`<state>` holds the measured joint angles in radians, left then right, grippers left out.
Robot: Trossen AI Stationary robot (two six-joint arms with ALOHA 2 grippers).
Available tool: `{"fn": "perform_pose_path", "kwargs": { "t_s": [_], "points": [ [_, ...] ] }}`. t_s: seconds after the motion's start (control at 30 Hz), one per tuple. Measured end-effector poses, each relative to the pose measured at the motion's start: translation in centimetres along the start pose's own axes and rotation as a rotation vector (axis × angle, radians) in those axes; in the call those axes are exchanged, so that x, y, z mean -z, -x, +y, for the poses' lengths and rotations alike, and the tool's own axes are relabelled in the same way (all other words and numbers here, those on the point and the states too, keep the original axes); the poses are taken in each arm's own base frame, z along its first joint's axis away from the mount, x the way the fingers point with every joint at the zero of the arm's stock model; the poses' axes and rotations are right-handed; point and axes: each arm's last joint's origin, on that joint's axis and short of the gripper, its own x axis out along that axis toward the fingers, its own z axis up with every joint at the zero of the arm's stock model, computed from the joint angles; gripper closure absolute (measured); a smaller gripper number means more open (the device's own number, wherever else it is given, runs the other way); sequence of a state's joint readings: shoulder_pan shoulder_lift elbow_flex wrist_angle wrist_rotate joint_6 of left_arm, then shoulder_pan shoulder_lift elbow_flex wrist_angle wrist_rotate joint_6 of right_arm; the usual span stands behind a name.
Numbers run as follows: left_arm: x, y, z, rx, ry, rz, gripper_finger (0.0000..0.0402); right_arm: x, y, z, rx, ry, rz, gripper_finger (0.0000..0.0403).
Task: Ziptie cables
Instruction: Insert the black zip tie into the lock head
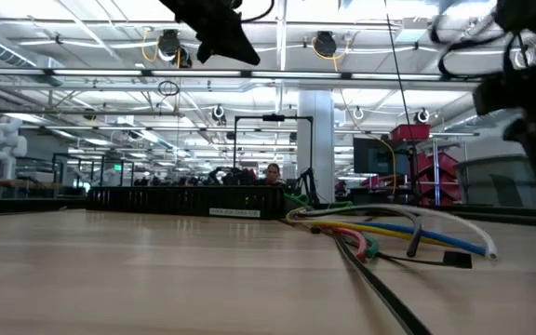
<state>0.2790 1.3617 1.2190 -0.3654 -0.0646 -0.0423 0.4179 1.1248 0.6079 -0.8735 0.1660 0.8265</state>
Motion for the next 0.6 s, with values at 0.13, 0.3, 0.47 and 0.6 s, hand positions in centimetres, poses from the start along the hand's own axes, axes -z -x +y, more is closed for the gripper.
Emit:
{"fn": "perform_pose_path", "kwargs": {
  "t_s": [0.13, 0.3, 0.47, 0.6],
  "points": [
    [-0.7, 0.0, 0.1, -0.015, -0.062, -0.075, 0.0402, -1.5, 2.3, 0.3, 0.049, -0.017, -0.089, 0.0402],
    [-1.3, 0.2, 0.1, -0.029, -0.102, -0.127, 0.0402, -3.4, 5.4, 0.2, 0.093, -0.052, -0.169, 0.0403],
    [-1.8, 0.9, 0.2, -0.06, -0.172, -0.17, 0.0401, -5.3, 9.2, -0.2, 0.152, -0.088, -0.286, 0.0403],
    [-2.2, 1.3, 0.2, -0.069, -0.204, -0.211, 0.0402, -6.7, 12.3, -0.9, 0.193, -0.127, -0.383, 0.0403]
  ]
}}
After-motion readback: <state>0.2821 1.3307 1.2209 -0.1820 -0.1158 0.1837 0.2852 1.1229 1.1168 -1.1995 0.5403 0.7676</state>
